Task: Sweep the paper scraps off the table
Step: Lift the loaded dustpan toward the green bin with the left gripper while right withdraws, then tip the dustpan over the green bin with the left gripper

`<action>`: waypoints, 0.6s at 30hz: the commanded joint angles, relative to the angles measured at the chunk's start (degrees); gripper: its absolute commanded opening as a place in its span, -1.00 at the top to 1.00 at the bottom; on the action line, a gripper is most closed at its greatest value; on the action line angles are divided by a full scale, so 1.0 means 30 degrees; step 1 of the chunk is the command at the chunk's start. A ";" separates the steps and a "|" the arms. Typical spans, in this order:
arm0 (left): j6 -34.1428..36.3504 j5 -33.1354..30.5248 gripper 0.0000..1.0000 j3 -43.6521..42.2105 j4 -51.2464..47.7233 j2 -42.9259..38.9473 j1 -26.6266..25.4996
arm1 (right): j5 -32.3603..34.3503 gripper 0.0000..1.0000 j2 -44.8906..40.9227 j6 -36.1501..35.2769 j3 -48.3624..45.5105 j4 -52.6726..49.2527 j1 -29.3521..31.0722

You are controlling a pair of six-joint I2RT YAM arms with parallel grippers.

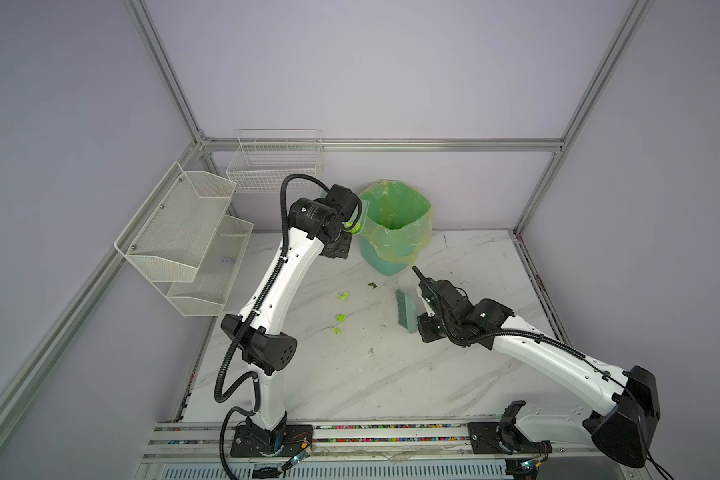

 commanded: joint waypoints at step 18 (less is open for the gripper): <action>0.2683 -0.3637 1.00 0.2343 0.6253 0.1205 -0.0345 | -0.0268 1.00 -0.0660 0.1116 -0.0539 0.0598 -0.0060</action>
